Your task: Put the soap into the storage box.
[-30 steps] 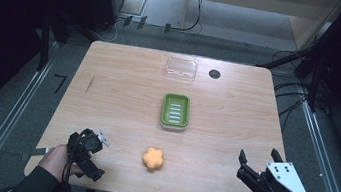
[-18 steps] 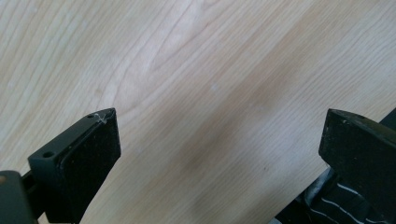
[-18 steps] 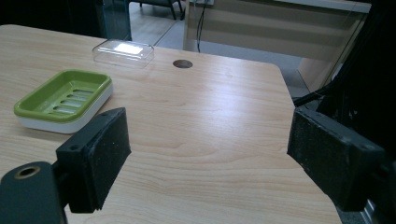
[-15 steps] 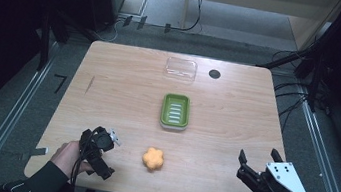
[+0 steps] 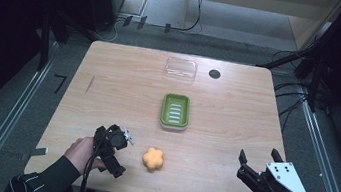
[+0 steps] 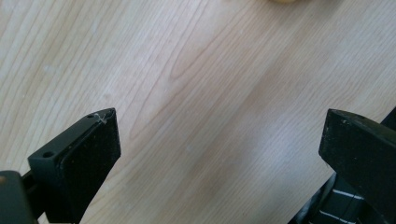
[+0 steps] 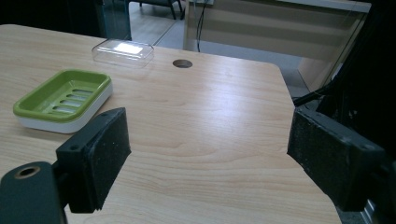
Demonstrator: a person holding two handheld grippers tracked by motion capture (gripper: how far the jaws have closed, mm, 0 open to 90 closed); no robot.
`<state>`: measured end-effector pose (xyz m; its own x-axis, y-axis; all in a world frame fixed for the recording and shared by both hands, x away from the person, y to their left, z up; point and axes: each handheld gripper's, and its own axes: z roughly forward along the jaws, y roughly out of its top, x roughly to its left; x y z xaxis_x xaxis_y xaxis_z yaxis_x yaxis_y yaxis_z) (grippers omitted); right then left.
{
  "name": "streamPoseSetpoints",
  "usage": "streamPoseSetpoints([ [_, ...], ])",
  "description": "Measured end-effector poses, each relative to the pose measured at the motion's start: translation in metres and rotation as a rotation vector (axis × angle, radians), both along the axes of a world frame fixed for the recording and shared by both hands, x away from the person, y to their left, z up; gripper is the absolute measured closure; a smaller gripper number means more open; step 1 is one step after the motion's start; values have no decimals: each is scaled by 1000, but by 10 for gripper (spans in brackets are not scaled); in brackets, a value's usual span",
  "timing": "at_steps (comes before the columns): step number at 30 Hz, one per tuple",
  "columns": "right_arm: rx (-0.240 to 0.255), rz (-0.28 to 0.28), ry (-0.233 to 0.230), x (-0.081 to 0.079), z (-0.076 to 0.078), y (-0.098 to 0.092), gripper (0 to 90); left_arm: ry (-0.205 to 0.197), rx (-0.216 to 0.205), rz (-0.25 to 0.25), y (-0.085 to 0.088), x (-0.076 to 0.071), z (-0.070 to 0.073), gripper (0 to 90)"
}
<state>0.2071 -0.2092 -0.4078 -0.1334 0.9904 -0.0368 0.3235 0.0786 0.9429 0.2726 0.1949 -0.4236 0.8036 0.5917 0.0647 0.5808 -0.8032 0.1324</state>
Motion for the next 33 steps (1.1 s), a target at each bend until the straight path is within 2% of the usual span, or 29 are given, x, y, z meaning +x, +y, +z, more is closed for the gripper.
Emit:
streamPoseSetpoints([
  [13, -1, -1, 0, 0, 0, 0, 137, 12, -5, -47, -22, 5, -5, 0],
  [24, -1, -1, 0, 0, 0, 0, 137, 7, -4, -79, -38, 6, -11, 0],
  [33, -1, -2, 0, 0, 0, 0, 137, 6, -3, -126, -58, 10, -14, 0],
])
